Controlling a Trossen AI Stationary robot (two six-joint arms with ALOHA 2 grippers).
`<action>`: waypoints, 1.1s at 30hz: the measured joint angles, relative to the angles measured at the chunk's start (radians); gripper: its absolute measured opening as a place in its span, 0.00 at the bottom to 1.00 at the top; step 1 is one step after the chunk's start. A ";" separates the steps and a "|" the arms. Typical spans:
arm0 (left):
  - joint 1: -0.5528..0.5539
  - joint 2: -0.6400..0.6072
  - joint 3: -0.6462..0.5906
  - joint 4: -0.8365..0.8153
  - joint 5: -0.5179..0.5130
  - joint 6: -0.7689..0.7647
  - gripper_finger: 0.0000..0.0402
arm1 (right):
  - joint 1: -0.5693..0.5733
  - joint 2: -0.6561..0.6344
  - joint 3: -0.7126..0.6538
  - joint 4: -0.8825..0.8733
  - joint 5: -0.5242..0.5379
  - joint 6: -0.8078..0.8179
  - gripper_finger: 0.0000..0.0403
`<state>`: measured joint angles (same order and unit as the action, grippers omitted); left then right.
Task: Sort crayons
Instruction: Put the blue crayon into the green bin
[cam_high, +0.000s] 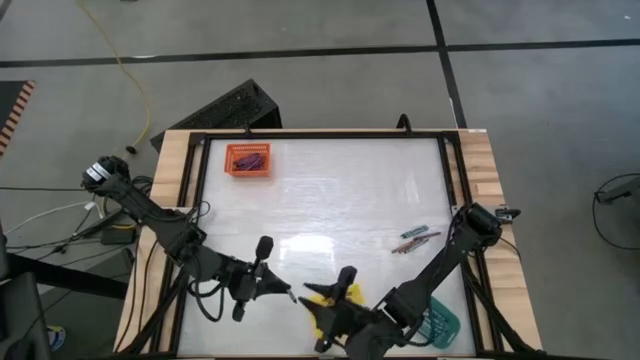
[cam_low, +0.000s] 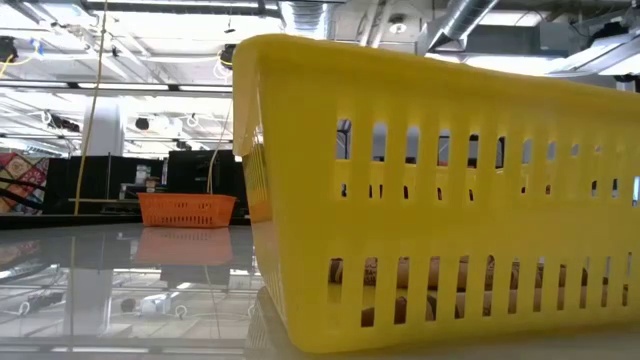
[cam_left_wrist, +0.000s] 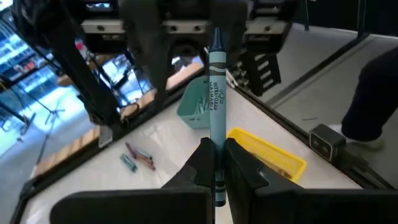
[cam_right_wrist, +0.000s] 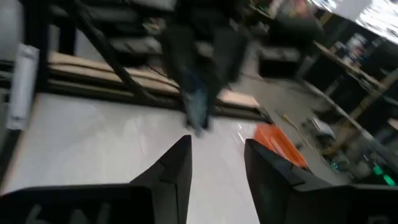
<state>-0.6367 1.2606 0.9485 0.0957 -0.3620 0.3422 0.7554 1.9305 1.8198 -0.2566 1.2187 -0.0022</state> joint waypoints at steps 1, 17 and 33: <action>0.002 0.000 0.000 0.010 0.007 0.008 0.00 | 0.002 0.000 0.000 0.047 -0.015 -0.050 0.36; 0.017 0.000 0.000 0.131 0.096 0.074 0.00 | 0.001 0.000 0.000 0.296 -0.154 -0.278 0.30; 0.023 0.001 0.000 0.154 0.115 0.084 0.00 | -0.008 0.000 -0.001 0.424 -0.196 -0.401 0.07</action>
<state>-0.6136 1.2613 0.9482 0.2497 -0.2470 0.4260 0.7477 1.9308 1.8191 0.1674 1.0224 -0.4029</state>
